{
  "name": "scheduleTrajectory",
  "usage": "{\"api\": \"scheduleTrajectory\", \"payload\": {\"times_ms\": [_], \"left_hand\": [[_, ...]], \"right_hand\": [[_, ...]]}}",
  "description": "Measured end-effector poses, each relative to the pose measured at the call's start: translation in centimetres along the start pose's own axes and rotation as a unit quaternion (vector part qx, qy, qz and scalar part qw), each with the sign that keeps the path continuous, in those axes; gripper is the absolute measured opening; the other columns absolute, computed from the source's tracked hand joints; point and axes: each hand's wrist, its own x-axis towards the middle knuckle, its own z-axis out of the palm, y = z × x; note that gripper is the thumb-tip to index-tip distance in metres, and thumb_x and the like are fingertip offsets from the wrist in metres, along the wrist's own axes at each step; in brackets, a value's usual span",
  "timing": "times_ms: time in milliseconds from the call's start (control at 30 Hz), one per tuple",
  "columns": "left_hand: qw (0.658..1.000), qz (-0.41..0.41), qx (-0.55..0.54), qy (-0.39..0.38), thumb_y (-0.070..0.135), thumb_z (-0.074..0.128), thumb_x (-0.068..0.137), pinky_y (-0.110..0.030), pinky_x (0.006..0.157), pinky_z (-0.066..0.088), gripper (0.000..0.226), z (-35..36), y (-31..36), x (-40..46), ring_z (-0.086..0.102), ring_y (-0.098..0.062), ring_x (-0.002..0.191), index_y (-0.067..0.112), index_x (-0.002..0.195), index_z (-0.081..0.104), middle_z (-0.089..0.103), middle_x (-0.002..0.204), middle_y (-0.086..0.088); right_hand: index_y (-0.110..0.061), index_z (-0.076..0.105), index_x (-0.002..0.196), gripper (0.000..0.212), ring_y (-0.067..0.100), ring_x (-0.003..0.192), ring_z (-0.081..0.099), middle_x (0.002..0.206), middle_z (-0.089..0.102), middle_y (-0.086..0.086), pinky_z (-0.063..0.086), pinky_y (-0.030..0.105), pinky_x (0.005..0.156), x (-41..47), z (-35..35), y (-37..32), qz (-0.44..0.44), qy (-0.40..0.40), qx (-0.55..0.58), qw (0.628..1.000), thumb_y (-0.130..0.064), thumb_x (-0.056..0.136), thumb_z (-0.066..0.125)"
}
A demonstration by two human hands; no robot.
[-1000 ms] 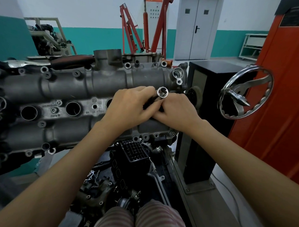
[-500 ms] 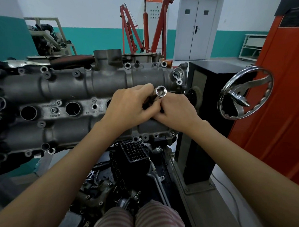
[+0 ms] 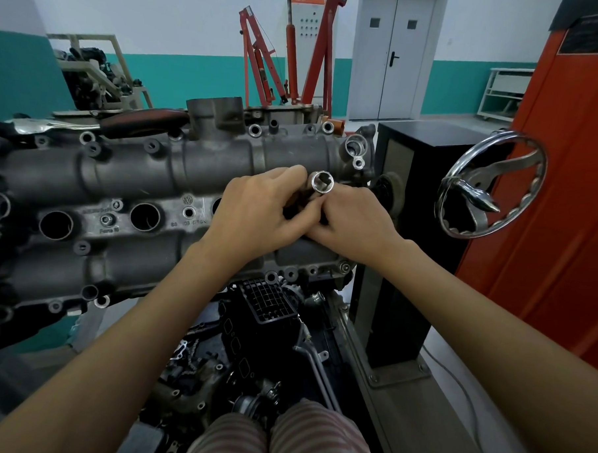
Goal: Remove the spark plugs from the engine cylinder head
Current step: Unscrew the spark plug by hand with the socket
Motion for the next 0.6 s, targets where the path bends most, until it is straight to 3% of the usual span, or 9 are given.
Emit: {"api": "scheduleTrajectory", "payload": {"times_ms": [100,267,400,533,600], "left_hand": [[1.0,0.008,0.009,-0.002,0.036,0.045,0.085,-0.033,0.041,0.039,0.037,0.06,-0.06,-0.06,0.05,-0.024,0.047,0.005,0.066,0.052,0.052,0.056,-0.001],[1.0,0.0,0.014,-0.023,0.048,0.042,0.087,-0.04,0.045,0.043,0.056,0.2,-0.6,-0.15,0.053,-0.026,0.048,0.001,0.063,0.06,0.057,0.053,-0.008],[1.0,-0.005,0.007,-0.024,0.051,0.039,0.087,-0.041,0.049,0.044,0.058,0.18,-0.56,-0.11,0.056,-0.024,0.052,0.001,0.068,0.063,0.059,0.056,-0.007],[1.0,-0.008,-0.008,-0.003,0.041,0.042,0.085,-0.04,0.045,0.044,0.046,0.11,-0.21,-0.12,0.052,-0.025,0.049,0.002,0.067,0.058,0.056,0.056,-0.005],[1.0,-0.004,-0.001,0.001,0.037,0.044,0.084,-0.038,0.044,0.044,0.041,0.14,-0.08,-0.12,0.052,-0.026,0.048,0.003,0.066,0.057,0.055,0.055,-0.005]], "right_hand": [[-0.009,0.058,0.084,0.05,0.021,0.059,0.057,0.067,0.061,0.002,0.029,0.024,0.05,0.05,0.16,0.07,0.004,0.005,-0.002,1.0,-0.048,0.077,0.028],[-0.012,0.066,0.09,0.026,0.025,0.066,0.061,0.071,0.066,0.006,0.034,0.027,0.053,0.12,0.15,0.18,0.018,0.004,-0.011,1.0,-0.035,0.087,0.054],[-0.01,0.063,0.098,0.037,0.025,0.064,0.06,0.071,0.064,0.007,0.036,0.028,0.052,0.04,0.03,0.02,0.005,0.002,-0.013,1.0,-0.039,0.088,0.042],[-0.009,0.056,0.087,0.054,0.019,0.061,0.056,0.068,0.045,-0.01,0.032,0.025,0.052,0.09,-0.04,0.01,0.005,-0.008,-0.001,1.0,-0.051,0.077,0.024],[-0.01,0.055,0.083,0.052,0.02,0.06,0.056,0.065,0.047,-0.008,0.031,0.025,0.051,0.1,0.03,0.16,0.007,-0.005,-0.003,1.0,-0.051,0.076,0.024]]}}
